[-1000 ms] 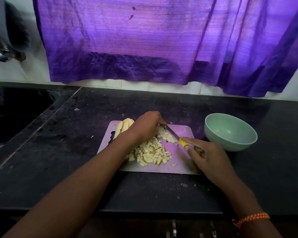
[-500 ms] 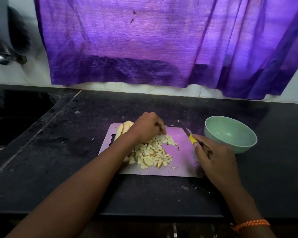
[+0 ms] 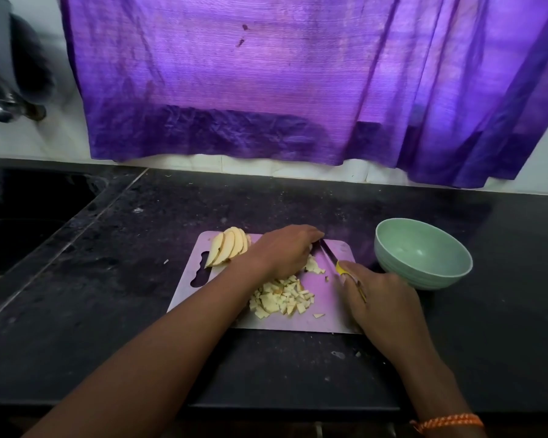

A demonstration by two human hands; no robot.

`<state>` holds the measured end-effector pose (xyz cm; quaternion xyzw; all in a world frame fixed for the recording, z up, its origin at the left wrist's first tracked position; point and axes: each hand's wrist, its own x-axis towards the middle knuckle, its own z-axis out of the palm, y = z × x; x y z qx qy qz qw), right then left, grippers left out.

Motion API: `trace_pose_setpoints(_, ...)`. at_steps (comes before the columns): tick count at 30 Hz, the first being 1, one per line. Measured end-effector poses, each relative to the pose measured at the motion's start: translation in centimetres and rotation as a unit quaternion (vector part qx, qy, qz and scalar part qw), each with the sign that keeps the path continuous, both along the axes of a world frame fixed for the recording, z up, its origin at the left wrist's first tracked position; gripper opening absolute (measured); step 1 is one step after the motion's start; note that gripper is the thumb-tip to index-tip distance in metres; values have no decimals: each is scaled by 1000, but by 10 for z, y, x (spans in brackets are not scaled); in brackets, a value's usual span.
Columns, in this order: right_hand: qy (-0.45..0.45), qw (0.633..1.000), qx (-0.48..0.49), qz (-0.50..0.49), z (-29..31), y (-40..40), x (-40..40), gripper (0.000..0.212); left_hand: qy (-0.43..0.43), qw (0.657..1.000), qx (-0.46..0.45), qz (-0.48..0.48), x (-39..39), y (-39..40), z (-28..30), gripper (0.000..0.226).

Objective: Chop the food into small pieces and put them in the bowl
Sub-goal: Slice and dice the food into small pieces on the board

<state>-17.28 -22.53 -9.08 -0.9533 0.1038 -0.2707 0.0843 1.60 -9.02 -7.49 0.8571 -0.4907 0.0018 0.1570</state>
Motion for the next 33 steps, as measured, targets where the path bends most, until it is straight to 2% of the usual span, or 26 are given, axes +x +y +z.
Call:
trace_pose_setpoints(8,2,999,41,13,-1,-2,-3,34,-3,999,-49,24,5,1,2,36)
trace_pose_setpoints(11,-18,996,84,27,0,-3,-5,41,6,997,-74,35,4,5,3,35)
trace_pose_setpoints(15,-69,990,115,48,0,-4,-7,36,13,994,-99,46,5,11,8,30)
trace_pose_setpoints(18,-90,991,97,29,3,-3,-8,37,38,990,-124,54,6,14,12,25)
trace_pose_setpoints(23,-13,999,27,-14,4,-2,0,29,77,971,-214,66,8,17,10,29)
trace_pose_setpoints(28,46,998,39,5,2,-5,2,35,56,988,-122,76,11,16,3,44)
trace_pose_setpoints(33,2,987,137,88,0,-3,-4,33,54,993,-94,53,16,13,-2,45)
